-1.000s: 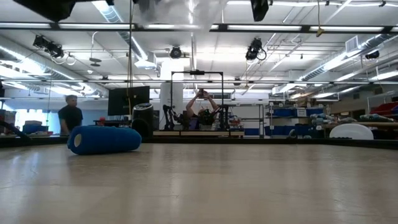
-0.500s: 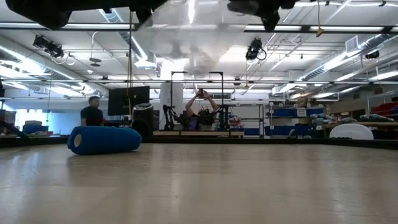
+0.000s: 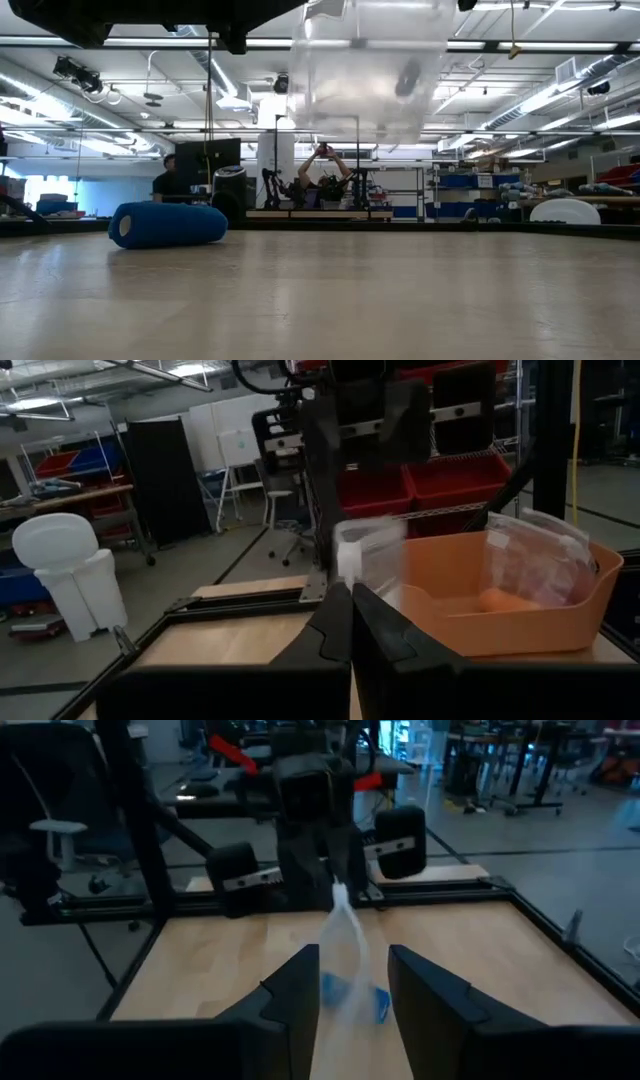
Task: Roll bandage
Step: Open the transparent zip lock bag
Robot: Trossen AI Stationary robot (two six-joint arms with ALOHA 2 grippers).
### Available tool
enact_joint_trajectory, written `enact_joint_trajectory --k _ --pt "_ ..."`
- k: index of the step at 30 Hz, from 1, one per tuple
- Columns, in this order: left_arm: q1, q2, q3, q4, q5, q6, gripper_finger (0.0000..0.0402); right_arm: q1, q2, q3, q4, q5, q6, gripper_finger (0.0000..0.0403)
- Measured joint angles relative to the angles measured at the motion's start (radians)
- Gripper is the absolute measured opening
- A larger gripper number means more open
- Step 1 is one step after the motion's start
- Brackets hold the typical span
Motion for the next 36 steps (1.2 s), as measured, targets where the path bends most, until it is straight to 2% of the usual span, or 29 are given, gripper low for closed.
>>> enact_joint_trajectory --k 4,6,10,13,19,25,32,36 --pt "0.000 0.000 0.000 -0.002 0.002 -0.004 0.0000 0.004 0.005 0.000 0.029 -0.005 0.003 0.0135" --pt "0.000 0.000 0.000 -0.009 0.006 -0.005 0.0000 -0.006 0.030 0.001 0.030 -0.005 0.001 0.0127" --pt "0.000 0.000 0.000 -0.056 0.002 -0.012 0.0000 -0.023 0.105 0.068 -0.025 -0.004 -0.039 0.0060" --pt "0.002 0.000 0.000 -0.068 -0.003 -0.030 0.0000 -0.030 0.174 0.182 -0.179 0.002 -0.070 0.0010" --pt "0.002 0.000 0.000 -0.070 -0.007 -0.031 0.0001 -0.066 0.331 0.430 -0.527 0.003 -0.037 0.0004" --pt "0.002 0.000 0.000 -0.070 -0.007 -0.031 0.0001 -0.100 0.443 0.593 -0.714 -0.039 -0.035 0.0003" --pt "0.002 0.000 0.000 -0.030 -0.012 -0.032 0.0001 -0.132 0.548 0.645 -0.785 -0.149 -0.011 0.0006" --pt "0.002 0.000 0.000 -0.025 -0.012 -0.033 0.0001 -0.150 0.588 0.643 -0.806 -0.174 0.016 0.0043"
